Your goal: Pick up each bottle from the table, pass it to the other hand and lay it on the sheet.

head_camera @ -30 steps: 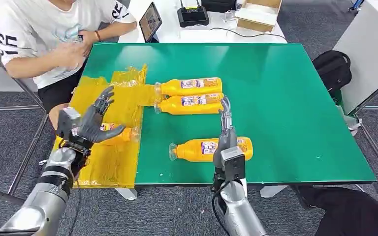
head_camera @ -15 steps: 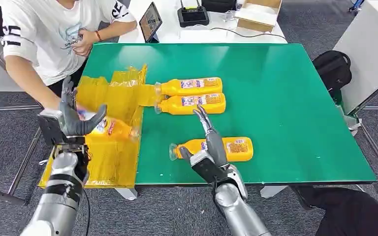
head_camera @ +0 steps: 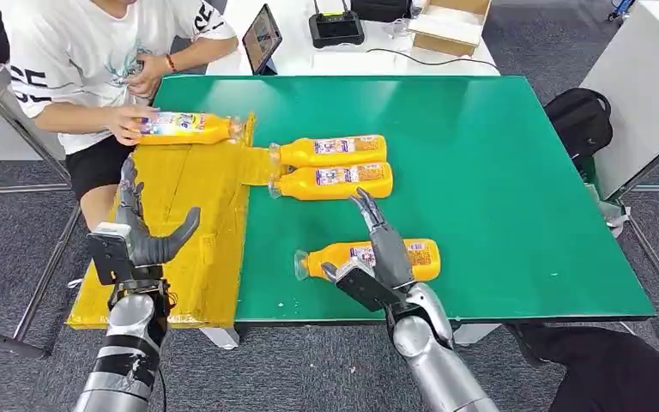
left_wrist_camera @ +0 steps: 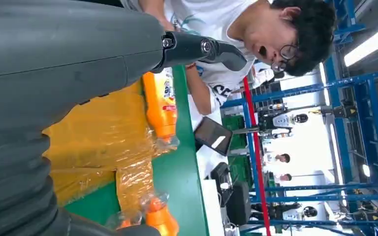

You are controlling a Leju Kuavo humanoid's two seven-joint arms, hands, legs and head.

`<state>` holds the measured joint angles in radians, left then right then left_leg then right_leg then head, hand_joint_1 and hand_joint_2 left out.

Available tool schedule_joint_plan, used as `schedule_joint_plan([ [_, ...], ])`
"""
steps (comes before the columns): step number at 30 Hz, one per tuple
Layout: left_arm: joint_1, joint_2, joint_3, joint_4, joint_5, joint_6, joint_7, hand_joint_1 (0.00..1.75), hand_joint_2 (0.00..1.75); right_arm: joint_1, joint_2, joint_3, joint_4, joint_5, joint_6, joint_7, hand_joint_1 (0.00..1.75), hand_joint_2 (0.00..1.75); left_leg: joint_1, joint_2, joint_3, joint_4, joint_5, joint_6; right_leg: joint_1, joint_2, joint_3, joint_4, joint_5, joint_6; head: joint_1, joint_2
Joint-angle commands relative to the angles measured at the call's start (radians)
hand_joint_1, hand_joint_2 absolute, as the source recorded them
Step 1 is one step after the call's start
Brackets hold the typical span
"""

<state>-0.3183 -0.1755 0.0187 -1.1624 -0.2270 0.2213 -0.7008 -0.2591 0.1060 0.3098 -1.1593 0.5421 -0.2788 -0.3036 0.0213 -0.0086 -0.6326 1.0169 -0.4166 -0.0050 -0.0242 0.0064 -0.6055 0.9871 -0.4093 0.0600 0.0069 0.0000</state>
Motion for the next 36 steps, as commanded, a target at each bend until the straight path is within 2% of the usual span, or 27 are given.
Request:
schedule_joint_plan([
  [1, 0.083, -0.014, -0.036, 0.000, -0.001, -0.018, 0.003, 0.00, 1.75, -0.028, -0.112, 0.041, 0.064, 0.095, 0.089, 0.134, 0.00, 1.75, -0.001, 0.000, 0.005, -0.002, -0.001, 0.002, 0.000, -0.001, 0.005, -0.002, -0.001, -0.001, 0.000, 0.000],
  [6, 0.070, -0.014, -0.039, 0.026, 0.003, -0.049, 0.003, 0.00, 1.75, -0.021, -0.121, 0.061, 0.108, 0.097, 0.152, 0.164, 0.00, 1.75, 0.000, -0.001, 0.002, -0.001, -0.001, 0.001, 0.000, -0.001, 0.002, -0.001, -0.001, -0.001, 0.000, 0.000],
  [7, 0.066, -0.015, -0.040, 0.035, 0.001, -0.055, 0.003, 0.00, 1.75, -0.028, -0.124, 0.063, 0.131, 0.097, 0.164, 0.179, 0.00, 1.75, 0.000, -0.001, 0.005, -0.001, -0.002, 0.001, 0.001, -0.002, 0.006, -0.002, -0.001, -0.003, 0.000, 0.000],
  [12, 0.062, -0.018, -0.041, 0.053, -0.003, -0.059, 0.003, 0.00, 1.75, -0.043, -0.134, 0.067, 0.168, 0.112, 0.171, 0.205, 0.00, 1.75, 0.000, 0.000, 0.002, -0.001, -0.001, 0.001, 0.000, -0.001, 0.002, -0.002, 0.000, -0.001, 0.000, 0.000],
  [19, 0.060, -0.017, -0.037, 0.068, -0.004, -0.058, 0.009, 0.00, 1.75, -0.028, -0.156, 0.069, 0.160, 0.126, 0.190, 0.233, 0.00, 1.75, 0.000, -0.001, 0.005, -0.001, -0.002, 0.002, 0.001, -0.002, 0.006, -0.002, -0.001, -0.002, 0.000, 0.000],
  [36, 0.061, -0.012, -0.020, 0.089, 0.000, -0.054, 0.012, 0.00, 1.75, -0.036, -0.194, 0.067, 0.089, 0.205, 0.158, 0.293, 0.00, 1.75, -0.001, -0.001, 0.004, -0.001, -0.001, 0.001, 0.000, -0.001, 0.004, -0.001, -0.001, -0.002, 0.000, 0.000],
])
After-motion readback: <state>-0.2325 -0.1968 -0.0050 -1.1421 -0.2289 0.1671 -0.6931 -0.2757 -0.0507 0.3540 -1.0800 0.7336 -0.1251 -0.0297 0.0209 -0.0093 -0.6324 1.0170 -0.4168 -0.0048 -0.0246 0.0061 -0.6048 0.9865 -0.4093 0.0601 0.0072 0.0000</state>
